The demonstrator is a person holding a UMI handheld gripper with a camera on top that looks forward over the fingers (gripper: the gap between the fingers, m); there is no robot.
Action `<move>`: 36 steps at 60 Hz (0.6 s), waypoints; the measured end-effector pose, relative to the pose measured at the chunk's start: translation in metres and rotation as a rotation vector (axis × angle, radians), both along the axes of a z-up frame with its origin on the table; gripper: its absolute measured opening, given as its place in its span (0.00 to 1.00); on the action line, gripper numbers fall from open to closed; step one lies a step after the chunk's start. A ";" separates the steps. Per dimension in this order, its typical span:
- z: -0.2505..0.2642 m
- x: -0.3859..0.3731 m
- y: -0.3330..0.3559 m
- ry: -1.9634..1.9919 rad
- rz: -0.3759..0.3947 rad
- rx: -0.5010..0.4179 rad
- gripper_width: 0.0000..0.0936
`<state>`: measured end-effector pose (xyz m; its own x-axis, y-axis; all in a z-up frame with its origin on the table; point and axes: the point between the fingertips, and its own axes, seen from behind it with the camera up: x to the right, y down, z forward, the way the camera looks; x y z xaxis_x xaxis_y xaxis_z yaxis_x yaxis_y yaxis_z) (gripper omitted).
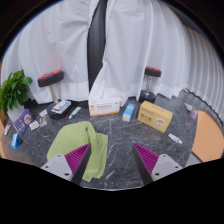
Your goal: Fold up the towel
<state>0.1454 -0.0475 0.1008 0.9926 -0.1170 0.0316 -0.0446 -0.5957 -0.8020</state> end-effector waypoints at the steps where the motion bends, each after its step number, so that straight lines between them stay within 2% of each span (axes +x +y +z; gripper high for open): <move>1: 0.007 -0.001 -0.005 -0.005 0.000 0.006 0.91; 15: 0.088 -0.051 -0.107 -0.020 0.011 0.070 0.91; 30: 0.141 -0.116 -0.245 -0.069 -0.022 0.099 0.91; 36: 0.159 -0.143 -0.291 -0.066 -0.012 0.095 0.91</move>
<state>0.0020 -0.3389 0.2600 0.9872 -0.1346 0.0850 0.0033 -0.5165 -0.8563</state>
